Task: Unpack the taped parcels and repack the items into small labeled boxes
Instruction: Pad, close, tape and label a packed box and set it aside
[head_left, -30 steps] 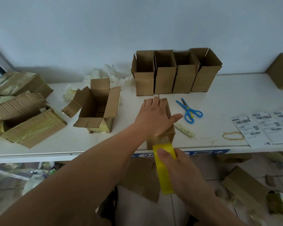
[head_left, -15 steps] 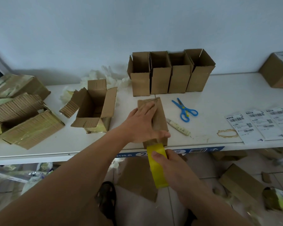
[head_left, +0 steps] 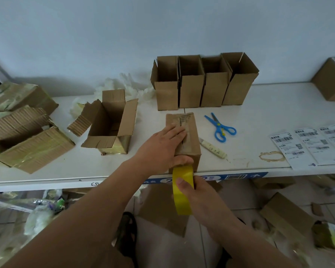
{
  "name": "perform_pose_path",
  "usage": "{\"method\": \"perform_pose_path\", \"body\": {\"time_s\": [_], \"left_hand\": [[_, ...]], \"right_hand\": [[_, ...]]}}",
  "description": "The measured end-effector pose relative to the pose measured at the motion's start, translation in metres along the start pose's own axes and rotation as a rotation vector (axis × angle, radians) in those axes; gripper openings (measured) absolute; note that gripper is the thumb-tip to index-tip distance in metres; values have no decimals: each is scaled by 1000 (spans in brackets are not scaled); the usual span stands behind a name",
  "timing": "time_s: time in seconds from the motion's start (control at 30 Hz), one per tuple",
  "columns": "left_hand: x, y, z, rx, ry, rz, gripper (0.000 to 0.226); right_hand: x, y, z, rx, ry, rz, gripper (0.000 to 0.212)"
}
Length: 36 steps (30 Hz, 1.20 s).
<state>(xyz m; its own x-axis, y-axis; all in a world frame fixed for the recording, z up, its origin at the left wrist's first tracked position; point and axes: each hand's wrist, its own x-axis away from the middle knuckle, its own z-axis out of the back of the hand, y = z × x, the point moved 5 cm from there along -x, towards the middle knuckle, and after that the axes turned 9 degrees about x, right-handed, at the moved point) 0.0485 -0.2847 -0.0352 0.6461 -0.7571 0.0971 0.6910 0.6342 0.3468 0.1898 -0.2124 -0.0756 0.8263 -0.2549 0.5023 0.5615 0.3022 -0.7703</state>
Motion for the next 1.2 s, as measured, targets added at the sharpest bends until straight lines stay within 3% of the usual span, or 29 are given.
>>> {"method": "perform_pose_path", "body": {"time_s": [0.17,0.63,0.77,0.87,0.93,1.0,1.03,1.1,1.2], "left_hand": [[-7,-2,1,10,21,24,96],[-16,-5,7,-17,60,44,101],[-11,-7,7,92,48,80,111],[1,-3,13,166,133,71,102],[18,6,20,362,340,156,86],[40,13,14,656,564,394,63],[50,18,4,794,583,523,52],[60,26,-25,964,412,701,44],[64,30,-51,1185,162,815,49]], "right_hand": [[-5,2,1,-60,17,-46,41],[-12,4,6,-81,2,-108,46],[-15,7,6,-83,-25,-113,44],[-16,9,6,-99,-46,-125,43],[-20,12,4,-98,-52,-128,52],[-26,15,3,-91,-49,-131,74],[-30,19,2,-95,-52,-147,81],[-28,15,4,-113,-52,-191,77],[-31,15,8,-247,-34,-266,69]]}}
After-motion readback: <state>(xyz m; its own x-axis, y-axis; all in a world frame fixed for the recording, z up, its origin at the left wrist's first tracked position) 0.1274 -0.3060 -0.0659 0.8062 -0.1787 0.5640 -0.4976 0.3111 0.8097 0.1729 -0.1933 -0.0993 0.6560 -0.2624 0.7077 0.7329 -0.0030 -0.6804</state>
